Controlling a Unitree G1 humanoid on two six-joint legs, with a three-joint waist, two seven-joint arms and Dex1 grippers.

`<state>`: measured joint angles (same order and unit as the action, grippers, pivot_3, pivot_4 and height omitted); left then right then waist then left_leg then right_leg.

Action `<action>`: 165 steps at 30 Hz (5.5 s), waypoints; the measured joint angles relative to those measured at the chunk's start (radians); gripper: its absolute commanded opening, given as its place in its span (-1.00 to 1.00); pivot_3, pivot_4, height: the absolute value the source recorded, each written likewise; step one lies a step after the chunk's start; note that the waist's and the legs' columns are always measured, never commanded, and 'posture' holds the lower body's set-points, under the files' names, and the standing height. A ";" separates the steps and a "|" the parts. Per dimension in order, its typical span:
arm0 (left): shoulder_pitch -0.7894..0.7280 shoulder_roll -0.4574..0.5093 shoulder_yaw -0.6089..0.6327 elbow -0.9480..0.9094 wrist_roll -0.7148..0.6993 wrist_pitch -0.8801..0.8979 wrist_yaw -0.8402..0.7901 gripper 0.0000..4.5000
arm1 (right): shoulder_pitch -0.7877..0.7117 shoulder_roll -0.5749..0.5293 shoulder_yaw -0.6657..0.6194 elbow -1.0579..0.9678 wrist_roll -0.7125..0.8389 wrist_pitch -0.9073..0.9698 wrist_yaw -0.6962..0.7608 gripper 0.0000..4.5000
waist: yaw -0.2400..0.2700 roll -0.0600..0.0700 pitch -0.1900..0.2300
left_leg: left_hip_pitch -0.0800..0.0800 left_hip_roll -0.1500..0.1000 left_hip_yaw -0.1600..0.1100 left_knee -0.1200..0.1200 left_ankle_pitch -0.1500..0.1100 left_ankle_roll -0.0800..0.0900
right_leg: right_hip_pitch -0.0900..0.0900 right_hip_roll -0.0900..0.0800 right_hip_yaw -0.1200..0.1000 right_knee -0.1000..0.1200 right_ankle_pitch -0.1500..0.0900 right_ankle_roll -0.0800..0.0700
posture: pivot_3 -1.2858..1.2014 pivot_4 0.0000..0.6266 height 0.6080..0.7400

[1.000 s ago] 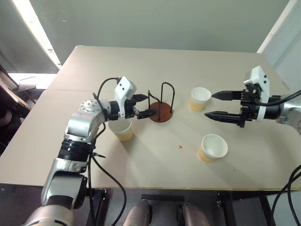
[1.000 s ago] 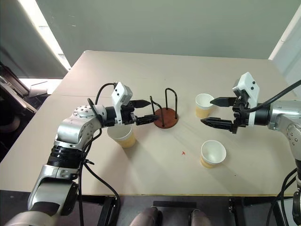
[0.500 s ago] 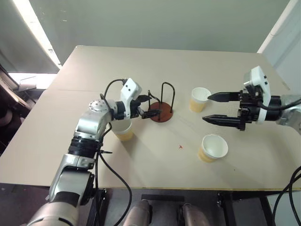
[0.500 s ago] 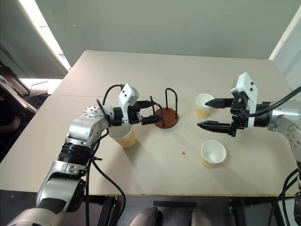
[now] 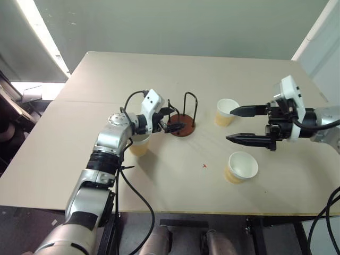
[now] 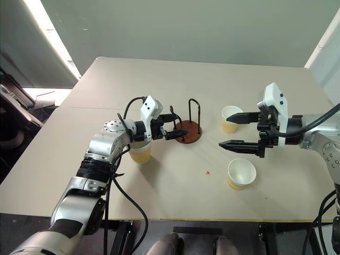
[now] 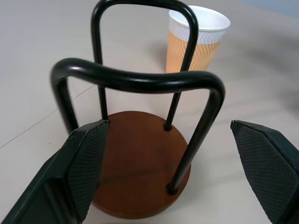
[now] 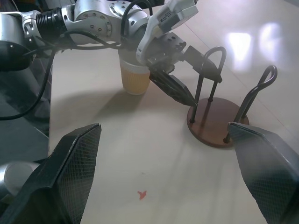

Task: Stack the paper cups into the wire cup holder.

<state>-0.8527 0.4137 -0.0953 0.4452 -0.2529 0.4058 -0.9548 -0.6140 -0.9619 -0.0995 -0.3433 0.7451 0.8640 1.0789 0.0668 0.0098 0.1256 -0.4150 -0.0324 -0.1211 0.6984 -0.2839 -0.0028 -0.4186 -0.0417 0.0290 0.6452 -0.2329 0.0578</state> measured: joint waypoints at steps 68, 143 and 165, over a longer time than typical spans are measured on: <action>0.134 0.249 -0.230 -0.516 -0.129 0.154 -0.484 0.51 | -0.006 -0.201 -0.034 -0.110 0.155 0.097 0.032 1.00 | -0.001 0.000 0.000 | 0.002 0.000 0.000 -0.001 -0.001 0.001 | 0.002 0.000 0.001 -0.001 0.000 0.000 | 0.03 -0.52 1.00; 0.116 0.445 0.065 -0.567 -0.312 0.234 -0.415 1.00 | -0.659 -0.005 0.423 0.059 -0.398 -0.128 0.525 -0.99 | -0.019 0.002 0.002 | 0.006 0.001 -0.001 -0.012 0.003 -0.004 | 0.000 0.000 0.000 -0.001 -0.002 -0.006 | 0.03 -0.52 1.00; 0.120 0.439 0.098 -0.529 -0.350 0.180 -0.455 1.00 | -0.551 0.053 0.451 -0.017 -0.390 -0.126 0.472 -0.99 | -0.021 0.001 0.001 | 0.007 0.002 -0.001 -0.016 0.004 -0.003 | 0.001 0.000 -0.001 -0.001 -0.002 -0.006 | 0.03 -0.52 1.00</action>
<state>-0.7331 0.8532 0.0030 -0.0839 -0.6027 0.5853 -1.4096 -1.1650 -0.9085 0.3517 -0.3599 0.3549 0.7384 1.5506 0.0462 0.0111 0.1269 -0.4082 -0.0309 -0.1225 0.6825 -0.2798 -0.0056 -0.4178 -0.0421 0.0283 0.6441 -0.2353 0.0521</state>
